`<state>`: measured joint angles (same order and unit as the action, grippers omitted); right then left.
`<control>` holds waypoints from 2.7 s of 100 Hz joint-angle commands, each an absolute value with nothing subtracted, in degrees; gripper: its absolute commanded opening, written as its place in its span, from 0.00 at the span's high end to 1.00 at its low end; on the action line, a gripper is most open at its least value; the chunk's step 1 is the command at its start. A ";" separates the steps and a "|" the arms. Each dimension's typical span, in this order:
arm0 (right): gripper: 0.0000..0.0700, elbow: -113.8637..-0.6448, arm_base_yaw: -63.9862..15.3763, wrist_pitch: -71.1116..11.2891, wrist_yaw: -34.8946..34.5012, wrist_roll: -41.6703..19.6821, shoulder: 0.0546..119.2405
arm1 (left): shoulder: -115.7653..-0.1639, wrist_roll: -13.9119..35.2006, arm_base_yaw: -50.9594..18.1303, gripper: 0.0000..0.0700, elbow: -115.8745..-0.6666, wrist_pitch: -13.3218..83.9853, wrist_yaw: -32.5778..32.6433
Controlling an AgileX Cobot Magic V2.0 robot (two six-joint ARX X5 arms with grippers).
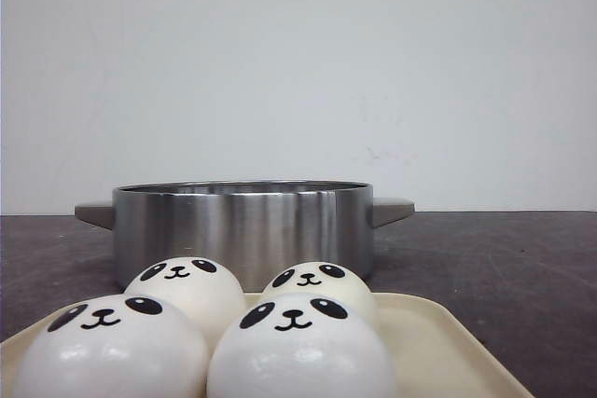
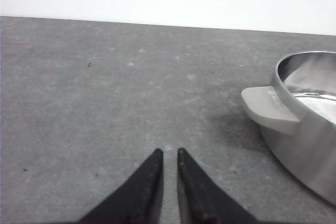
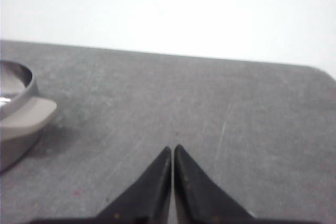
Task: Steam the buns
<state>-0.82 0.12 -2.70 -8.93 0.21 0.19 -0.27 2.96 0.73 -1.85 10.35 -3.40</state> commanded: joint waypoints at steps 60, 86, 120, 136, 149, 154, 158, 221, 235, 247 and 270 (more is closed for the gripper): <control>0.99 -25.43 0.19 -14.24 -16.64 -22.02 7.33 | -13.13 19.22 0.58 0.99 -31.14 26.09 -11.90; 0.99 -49.98 0.19 -29.76 -16.99 -9.65 22.24 | -29.82 11.57 -0.45 0.99 -53.63 27.57 -17.82; 0.00 -57.12 0.12 -28.01 -27.86 -10.52 27.79 | -33.67 11.57 -3.36 0.00 -58.59 29.34 -19.16; 0.00 -57.12 -0.23 -27.97 -32.01 -14.09 31.99 | -33.74 11.55 -7.62 0.00 -58.54 33.95 -19.09; 0.00 -57.12 -4.84 -29.61 -34.46 -16.14 37.63 | -34.85 11.38 -11.40 0.00 -58.54 37.85 -19.03; 0.00 -57.12 -8.45 -30.52 -33.39 -16.12 39.59 | -35.33 11.11 -12.58 0.00 -58.52 39.29 -18.68; 0.00 -57.12 -12.01 -31.66 -30.74 -16.10 41.12 | -35.66 10.63 -13.41 0.00 -58.52 40.32 -17.96; 0.03 -57.12 -54.48 -41.58 -9.96 -38.24 71.90 | -35.86 8.19 -20.78 0.00 -58.52 45.39 -16.49; 0.14 -57.12 -54.63 -41.01 -9.98 -38.74 77.80 | -35.86 8.19 -22.33 0.00 -58.52 45.45 -16.49; 0.14 -57.12 -54.57 -39.57 -8.95 -38.87 82.63 | -35.86 8.19 -23.53 0.00 -58.52 45.43 -16.34; 0.14 -57.12 -54.57 -35.42 -7.18 -40.42 89.89 | -35.86 8.19 -25.23 0.00 -58.52 45.54 -16.34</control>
<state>-56.31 -53.95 -36.80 -7.66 -39.07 87.83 -35.62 8.71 -24.71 -57.74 46.00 -16.58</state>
